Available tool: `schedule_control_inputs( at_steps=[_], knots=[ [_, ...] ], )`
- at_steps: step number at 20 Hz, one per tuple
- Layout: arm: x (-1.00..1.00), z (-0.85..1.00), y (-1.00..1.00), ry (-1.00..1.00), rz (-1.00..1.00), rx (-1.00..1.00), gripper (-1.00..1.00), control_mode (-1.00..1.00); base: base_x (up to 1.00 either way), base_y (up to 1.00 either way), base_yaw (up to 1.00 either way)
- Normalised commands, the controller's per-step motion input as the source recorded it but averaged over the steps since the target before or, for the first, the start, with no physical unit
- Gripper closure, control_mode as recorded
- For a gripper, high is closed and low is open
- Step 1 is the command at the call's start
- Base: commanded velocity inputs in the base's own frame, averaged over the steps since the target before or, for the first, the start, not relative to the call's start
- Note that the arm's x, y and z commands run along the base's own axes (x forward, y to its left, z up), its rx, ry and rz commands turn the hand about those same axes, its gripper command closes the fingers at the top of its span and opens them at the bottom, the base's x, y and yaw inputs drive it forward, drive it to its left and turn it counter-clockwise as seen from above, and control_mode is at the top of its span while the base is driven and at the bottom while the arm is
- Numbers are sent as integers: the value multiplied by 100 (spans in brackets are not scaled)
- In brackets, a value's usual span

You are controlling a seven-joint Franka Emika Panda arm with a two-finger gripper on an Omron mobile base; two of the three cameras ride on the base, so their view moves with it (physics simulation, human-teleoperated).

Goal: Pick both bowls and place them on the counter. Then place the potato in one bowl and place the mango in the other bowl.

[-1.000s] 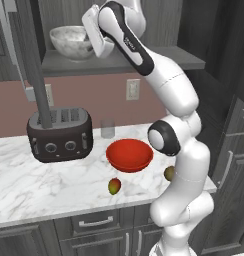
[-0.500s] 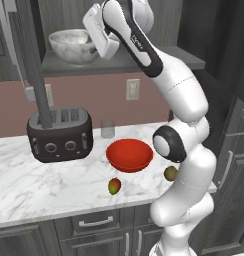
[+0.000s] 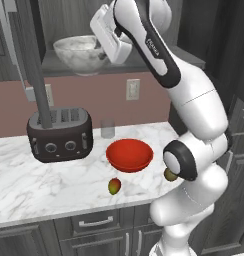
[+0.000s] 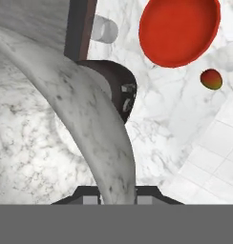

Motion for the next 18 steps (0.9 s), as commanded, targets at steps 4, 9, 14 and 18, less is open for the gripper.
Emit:
schedule_control_inputs(
  at_steps=[4,9,14,18],
  knots=[
    [-89,-14,-25,-1,-4,2,100,-100,0,0,0],
    [-92,-20,-30,-3,-2,2,100,-100,0,0,0],
    [-69,-39,-20,5,-6,0,100,-100,0,0,0],
    [-47,-57,-11,17,-6,0,100,-100,0,0,0]
  ],
)
